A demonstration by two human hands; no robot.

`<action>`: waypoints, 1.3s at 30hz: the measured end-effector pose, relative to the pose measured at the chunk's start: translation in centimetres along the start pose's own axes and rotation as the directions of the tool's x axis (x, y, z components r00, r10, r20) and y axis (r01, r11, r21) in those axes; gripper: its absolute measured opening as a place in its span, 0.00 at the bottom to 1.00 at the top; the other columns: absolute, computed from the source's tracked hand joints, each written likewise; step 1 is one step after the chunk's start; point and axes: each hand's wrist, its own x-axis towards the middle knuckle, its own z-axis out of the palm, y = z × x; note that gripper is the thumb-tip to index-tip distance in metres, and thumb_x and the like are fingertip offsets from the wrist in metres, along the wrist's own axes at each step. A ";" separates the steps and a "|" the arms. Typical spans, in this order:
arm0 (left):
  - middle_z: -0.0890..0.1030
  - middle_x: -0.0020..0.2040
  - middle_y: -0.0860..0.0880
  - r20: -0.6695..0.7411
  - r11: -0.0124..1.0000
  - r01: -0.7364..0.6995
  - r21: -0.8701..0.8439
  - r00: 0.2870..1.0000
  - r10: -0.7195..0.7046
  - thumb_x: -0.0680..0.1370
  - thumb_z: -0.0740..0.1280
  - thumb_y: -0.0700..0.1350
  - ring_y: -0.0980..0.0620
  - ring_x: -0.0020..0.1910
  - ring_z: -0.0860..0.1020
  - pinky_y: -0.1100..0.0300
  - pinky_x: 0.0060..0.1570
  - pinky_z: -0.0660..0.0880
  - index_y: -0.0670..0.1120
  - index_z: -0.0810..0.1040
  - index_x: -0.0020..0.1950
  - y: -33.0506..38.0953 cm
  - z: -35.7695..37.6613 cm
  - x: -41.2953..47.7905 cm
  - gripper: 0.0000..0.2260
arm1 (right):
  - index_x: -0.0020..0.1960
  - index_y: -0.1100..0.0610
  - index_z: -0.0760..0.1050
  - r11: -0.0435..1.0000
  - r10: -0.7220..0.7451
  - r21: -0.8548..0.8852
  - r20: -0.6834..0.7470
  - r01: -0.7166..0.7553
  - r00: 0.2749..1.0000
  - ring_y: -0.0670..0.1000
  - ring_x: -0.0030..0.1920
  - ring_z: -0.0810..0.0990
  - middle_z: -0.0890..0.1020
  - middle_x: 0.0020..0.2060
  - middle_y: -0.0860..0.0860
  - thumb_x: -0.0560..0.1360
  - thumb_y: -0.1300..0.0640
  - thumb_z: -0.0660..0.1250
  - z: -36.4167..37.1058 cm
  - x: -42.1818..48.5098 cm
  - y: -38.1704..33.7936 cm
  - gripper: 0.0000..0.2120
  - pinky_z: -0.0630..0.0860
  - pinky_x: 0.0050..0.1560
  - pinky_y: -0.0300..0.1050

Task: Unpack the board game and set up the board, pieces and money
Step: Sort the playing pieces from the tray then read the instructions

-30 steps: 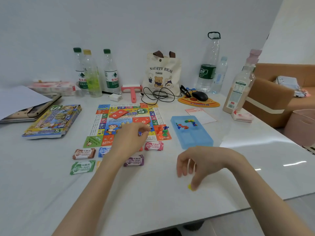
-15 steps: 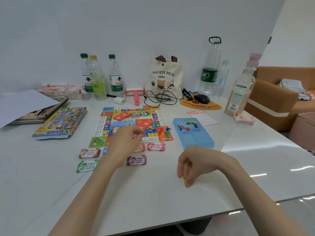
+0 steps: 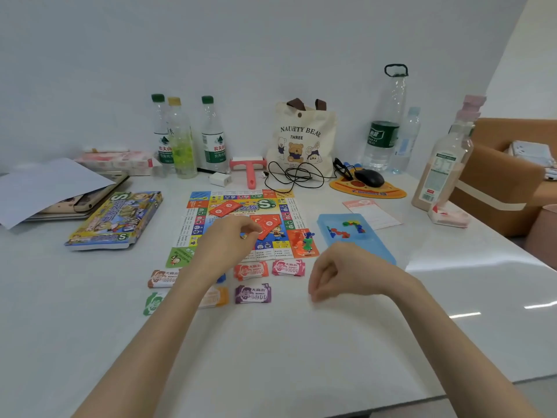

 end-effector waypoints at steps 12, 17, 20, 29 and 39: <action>0.81 0.54 0.57 0.071 0.999 0.005 0.042 0.997 -0.008 0.80 0.63 0.46 0.59 0.46 0.76 0.62 0.43 0.72 0.54 0.80 0.56 -0.8 1.3 2.0 0.09 | 0.40 0.46 0.80 0.997 0.031 0.081 -0.518 0.012 0.855 0.42 0.38 0.83 0.83 0.34 0.42 0.68 0.55 0.75 -2.1 8.5 -1.3 0.05 0.82 0.45 0.50; 0.81 0.56 0.56 0.080 0.998 -0.029 0.056 0.997 0.024 0.80 0.63 0.46 0.57 0.51 0.77 0.58 0.52 0.76 0.53 0.81 0.57 -0.8 1.7 2.7 0.10 | 0.40 0.46 0.80 0.997 0.079 0.063 -0.527 -0.053 0.846 0.42 0.39 0.81 0.82 0.35 0.42 0.68 0.54 0.75 -2.4 10.9 -1.1 0.06 0.81 0.45 0.49; 0.82 0.56 0.55 0.090 0.995 -0.053 0.084 0.995 0.045 0.80 0.63 0.46 0.56 0.51 0.78 0.58 0.50 0.76 0.54 0.81 0.57 -0.9 2.1 2.8 0.10 | 0.39 0.46 0.80 0.995 0.084 0.088 -0.524 -0.045 0.847 0.43 0.40 0.82 0.83 0.36 0.43 0.68 0.55 0.75 -2.4 11.9 -0.8 0.06 0.81 0.44 0.49; 0.81 0.54 0.53 0.096 0.986 -0.091 0.139 0.992 0.078 0.80 0.61 0.44 0.52 0.55 0.76 0.57 0.48 0.74 0.56 0.81 0.58 -1.5 2.7 2.7 0.13 | 0.40 0.45 0.79 0.993 -0.033 -0.115 -0.423 -0.018 0.905 0.43 0.45 0.79 0.83 0.37 0.43 0.71 0.54 0.72 -0.7 13.3 -0.3 0.05 0.74 0.55 0.49; 0.77 0.59 0.51 0.185 0.957 -0.153 0.248 0.977 0.108 0.82 0.57 0.42 0.49 0.60 0.69 0.55 0.46 0.72 0.60 0.77 0.63 -1.4 3.1 2.8 0.18 | 0.40 0.43 0.76 0.979 -0.052 -0.201 -0.444 -0.043 0.894 0.44 0.50 0.76 0.83 0.37 0.42 0.72 0.54 0.71 -0.2 13.4 0.3 0.06 0.61 0.50 0.46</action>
